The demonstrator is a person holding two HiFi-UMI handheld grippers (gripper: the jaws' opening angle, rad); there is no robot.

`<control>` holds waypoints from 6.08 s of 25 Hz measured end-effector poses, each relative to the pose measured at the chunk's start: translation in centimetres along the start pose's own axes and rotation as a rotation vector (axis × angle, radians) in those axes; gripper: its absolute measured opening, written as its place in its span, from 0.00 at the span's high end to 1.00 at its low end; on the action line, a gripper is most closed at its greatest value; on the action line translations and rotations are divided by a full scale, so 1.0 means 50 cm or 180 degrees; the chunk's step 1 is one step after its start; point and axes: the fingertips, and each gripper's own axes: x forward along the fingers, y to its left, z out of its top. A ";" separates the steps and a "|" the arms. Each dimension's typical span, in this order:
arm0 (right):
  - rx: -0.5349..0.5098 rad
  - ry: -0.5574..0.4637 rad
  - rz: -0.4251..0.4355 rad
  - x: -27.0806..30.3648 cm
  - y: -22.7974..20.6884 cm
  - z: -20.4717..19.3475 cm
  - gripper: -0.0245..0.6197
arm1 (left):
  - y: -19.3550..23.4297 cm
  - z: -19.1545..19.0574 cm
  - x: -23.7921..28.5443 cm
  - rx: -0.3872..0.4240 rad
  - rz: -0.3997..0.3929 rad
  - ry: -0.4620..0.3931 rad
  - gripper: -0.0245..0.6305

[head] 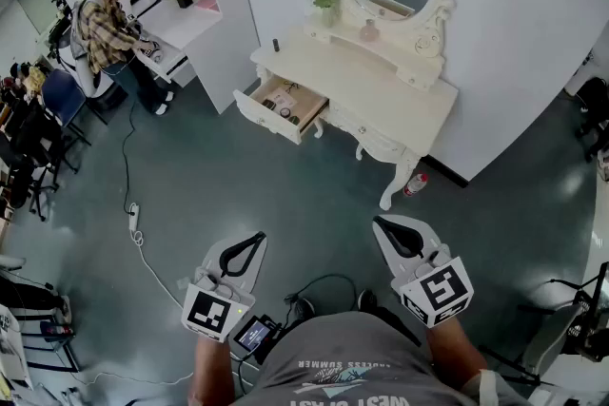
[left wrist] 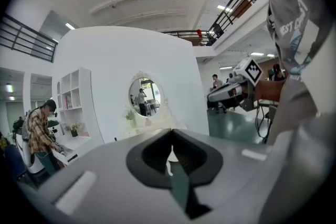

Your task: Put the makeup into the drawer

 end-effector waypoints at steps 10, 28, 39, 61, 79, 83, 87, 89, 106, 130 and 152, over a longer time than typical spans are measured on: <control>0.0032 0.0061 -0.0096 0.031 0.020 0.004 0.96 | 0.048 -0.012 -0.012 -0.0032 -0.0028 -0.0041 0.96; 0.0269 -0.0015 -0.0265 0.114 0.070 0.029 0.96 | 0.139 -0.061 -0.048 -0.0042 -0.0228 -0.0121 0.96; 0.0350 -0.0055 0.0002 0.252 -0.074 0.024 0.96 | 0.207 -0.056 0.079 -0.0113 0.0040 0.0030 0.96; 0.0303 -0.0078 0.0972 0.505 -0.417 0.030 0.96 | 0.283 0.031 0.415 -0.0184 0.0861 0.0314 0.96; 0.0455 0.0034 0.0270 0.671 -0.413 0.064 0.96 | 0.541 0.010 0.504 -0.0047 0.0154 0.0075 0.96; 0.0488 -0.0016 0.0079 0.720 -0.391 0.091 0.96 | 0.609 -0.010 0.512 0.0011 -0.0040 0.0041 0.96; 0.0504 0.0042 -0.0065 0.758 -0.367 0.095 0.96 | 0.663 -0.019 0.513 0.0020 -0.0197 -0.0033 0.96; 0.0515 0.0073 -0.0137 0.772 -0.352 0.096 0.96 | 0.686 -0.023 0.503 0.0006 -0.0250 -0.0074 0.96; 0.0565 0.0344 0.0340 0.984 -0.333 0.078 0.96 | 0.815 -0.110 0.529 -0.0197 -0.0072 0.0149 0.96; 0.0511 0.0605 0.1054 1.285 -0.456 0.056 0.96 | 0.969 -0.183 0.709 -0.0468 0.0345 0.0416 0.96; 0.0707 0.0711 0.0580 1.486 -0.422 0.055 0.96 | 1.233 -0.256 0.753 -0.0395 0.0014 0.0435 0.96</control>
